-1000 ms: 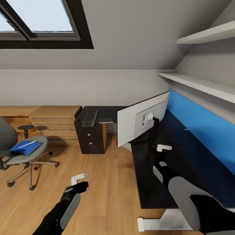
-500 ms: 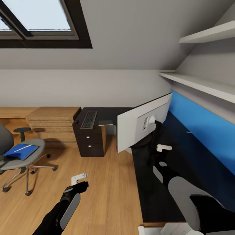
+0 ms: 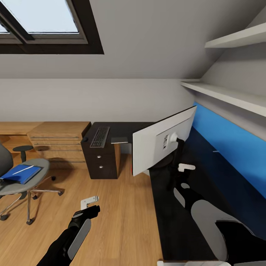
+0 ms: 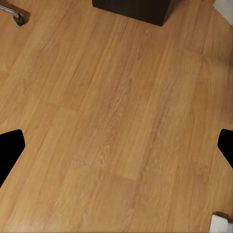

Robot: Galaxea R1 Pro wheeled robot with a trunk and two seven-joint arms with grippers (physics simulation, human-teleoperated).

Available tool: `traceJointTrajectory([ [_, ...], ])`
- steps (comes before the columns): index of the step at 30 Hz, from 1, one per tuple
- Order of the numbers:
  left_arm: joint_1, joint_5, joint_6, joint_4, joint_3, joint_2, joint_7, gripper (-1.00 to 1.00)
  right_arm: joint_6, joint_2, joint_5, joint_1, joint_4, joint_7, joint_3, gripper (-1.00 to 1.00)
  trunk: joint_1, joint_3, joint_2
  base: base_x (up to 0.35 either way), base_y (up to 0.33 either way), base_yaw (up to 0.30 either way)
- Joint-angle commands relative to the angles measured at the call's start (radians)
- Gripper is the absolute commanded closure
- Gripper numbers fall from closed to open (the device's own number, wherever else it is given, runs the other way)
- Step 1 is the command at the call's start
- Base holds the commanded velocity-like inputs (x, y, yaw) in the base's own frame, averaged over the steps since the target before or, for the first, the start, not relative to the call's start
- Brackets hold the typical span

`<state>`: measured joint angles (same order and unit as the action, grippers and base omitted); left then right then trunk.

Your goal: In the bedroom, organize the workspace by keeping the computer under the desk, ensuring the monitor is on the desk, placing the keyboard on the desk next to the monitor, placing the mouse on the desk next to the keyboard, moving the folder from the swivel chair onto the desk next to the mouse, stacking the notebook on top of the folder with the pen on top of the notebook, and positioning the swivel chair next to the desk.

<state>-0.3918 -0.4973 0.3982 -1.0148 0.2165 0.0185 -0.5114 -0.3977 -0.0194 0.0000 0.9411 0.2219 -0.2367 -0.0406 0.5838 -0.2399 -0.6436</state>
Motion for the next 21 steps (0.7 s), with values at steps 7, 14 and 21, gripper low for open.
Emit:
traceJointTrajectory([
  [7, -0.001, -0.009, 0.002, -0.002, 0.004, 0.001, -0.009, -1.00, -0.004, 0.002, 0.000, 0.001, -0.001, -0.001, -0.004, -1.00, 0.000, -0.002, -0.001, 0.048, -0.007, 0.000],
  [14, -0.001, -0.010, 0.002, -0.001, 0.004, 0.001, -0.008, -1.00, -0.004, 0.010, 0.000, 0.001, -0.001, -0.001, -0.004, -1.00, 0.000, -0.002, -0.001, 0.164, -0.082, 0.000],
  [21, -0.001, -0.010, 0.002, -0.001, 0.004, 0.001, -0.007, -1.00, -0.004, 0.016, 0.001, 0.002, -0.001, -0.001, -0.004, -1.00, 0.000, -0.002, -0.001, 0.042, -0.024, 0.000],
])
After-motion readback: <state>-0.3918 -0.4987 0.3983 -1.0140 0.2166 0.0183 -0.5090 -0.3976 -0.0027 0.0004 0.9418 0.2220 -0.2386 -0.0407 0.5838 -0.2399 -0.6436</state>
